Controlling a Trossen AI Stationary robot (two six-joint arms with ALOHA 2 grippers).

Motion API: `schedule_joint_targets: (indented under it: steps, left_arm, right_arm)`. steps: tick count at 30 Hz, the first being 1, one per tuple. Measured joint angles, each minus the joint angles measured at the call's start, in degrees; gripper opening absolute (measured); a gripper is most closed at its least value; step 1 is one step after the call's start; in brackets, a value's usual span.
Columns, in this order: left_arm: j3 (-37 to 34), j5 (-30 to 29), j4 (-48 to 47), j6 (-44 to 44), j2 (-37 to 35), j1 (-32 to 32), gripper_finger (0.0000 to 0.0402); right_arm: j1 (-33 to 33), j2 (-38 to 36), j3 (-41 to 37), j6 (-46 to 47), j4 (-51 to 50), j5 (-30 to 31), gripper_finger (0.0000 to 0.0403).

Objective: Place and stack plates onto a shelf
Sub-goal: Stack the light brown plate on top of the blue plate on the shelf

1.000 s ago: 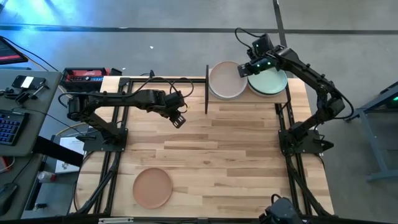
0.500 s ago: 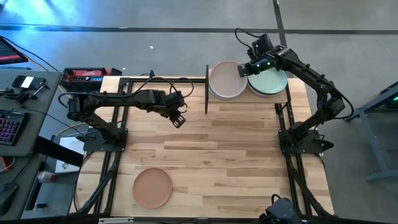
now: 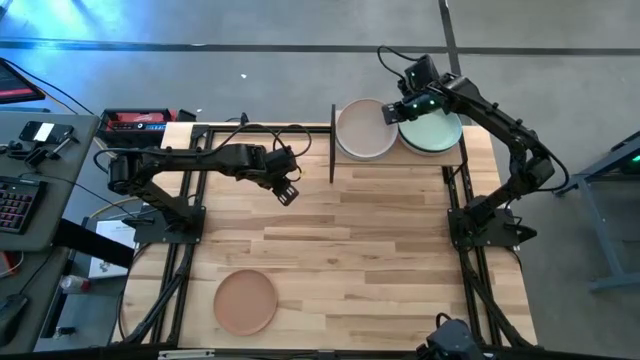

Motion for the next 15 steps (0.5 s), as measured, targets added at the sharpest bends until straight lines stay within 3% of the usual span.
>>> schedule_joint_targets:
  steps: [15]
  left_arm:
    - [0.00,0.00,-0.01,0.00,0.00,0.00,0.0115]
  right_arm:
    - [-0.02,-0.02,0.00,-0.18,-0.80,0.00,0.0001]
